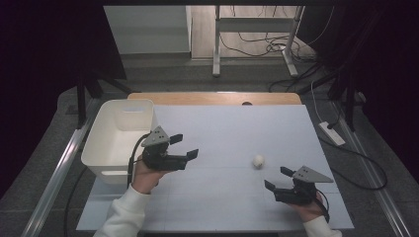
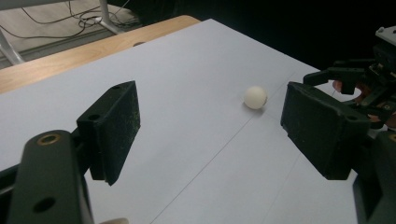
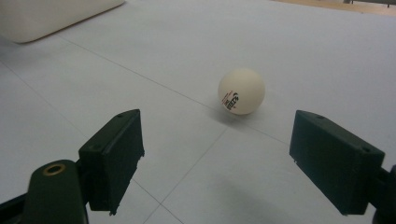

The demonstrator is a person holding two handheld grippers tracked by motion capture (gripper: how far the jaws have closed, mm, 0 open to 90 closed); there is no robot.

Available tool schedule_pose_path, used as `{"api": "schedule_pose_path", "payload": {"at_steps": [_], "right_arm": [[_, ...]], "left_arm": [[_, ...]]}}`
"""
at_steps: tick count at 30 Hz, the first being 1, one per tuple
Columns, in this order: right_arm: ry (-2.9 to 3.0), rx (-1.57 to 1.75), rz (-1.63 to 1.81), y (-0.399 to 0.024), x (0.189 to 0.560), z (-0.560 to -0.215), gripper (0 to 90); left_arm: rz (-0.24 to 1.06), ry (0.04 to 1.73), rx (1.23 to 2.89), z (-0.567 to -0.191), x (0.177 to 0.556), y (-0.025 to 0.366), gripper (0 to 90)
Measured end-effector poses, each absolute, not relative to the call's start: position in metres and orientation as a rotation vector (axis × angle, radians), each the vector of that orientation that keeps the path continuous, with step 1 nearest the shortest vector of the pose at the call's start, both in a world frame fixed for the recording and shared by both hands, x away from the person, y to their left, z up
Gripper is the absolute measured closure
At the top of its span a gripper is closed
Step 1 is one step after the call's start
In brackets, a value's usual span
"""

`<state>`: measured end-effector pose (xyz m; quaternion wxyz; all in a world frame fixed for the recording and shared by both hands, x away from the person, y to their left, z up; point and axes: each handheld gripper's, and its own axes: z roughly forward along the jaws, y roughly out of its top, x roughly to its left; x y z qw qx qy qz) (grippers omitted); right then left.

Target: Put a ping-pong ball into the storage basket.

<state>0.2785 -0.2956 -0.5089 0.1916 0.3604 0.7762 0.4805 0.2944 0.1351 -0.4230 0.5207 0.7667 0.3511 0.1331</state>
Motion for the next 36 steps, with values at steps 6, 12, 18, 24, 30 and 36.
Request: {"api": "schedule_pose_path", "payload": {"at_steps": [6, 12, 18, 24, 30, 36], "right_arm": [[2.178, 1.005, 1.353, -0.295, 0.279, -0.509, 17.7], [2.178, 1.007, 1.353, -0.295, 0.279, -0.509, 17.7], [2.180, 1.006, 1.353, -0.294, 0.280, -0.509, 17.7], [2.179, 1.005, 1.352, -0.295, 0.280, -0.509, 17.7], [2.173, 1.004, 1.355, -0.295, 0.279, -0.508, 17.7], [2.172, 1.005, 1.356, -0.296, 0.278, -0.508, 17.7]], "left_arm": [[0.313, 0.836, 1.854, -0.426, 0.295, 0.131, 20.8], [0.301, 0.829, 1.872, -0.430, 0.296, 0.124, 20.8], [0.292, 0.823, 1.889, -0.434, 0.296, 0.118, 20.8], [0.284, 0.810, 1.926, -0.439, 0.299, 0.110, 20.7], [0.277, 0.806, 1.946, -0.444, 0.301, 0.104, 20.6], [0.268, 0.813, 1.966, -0.449, 0.303, 0.100, 20.6]]}}
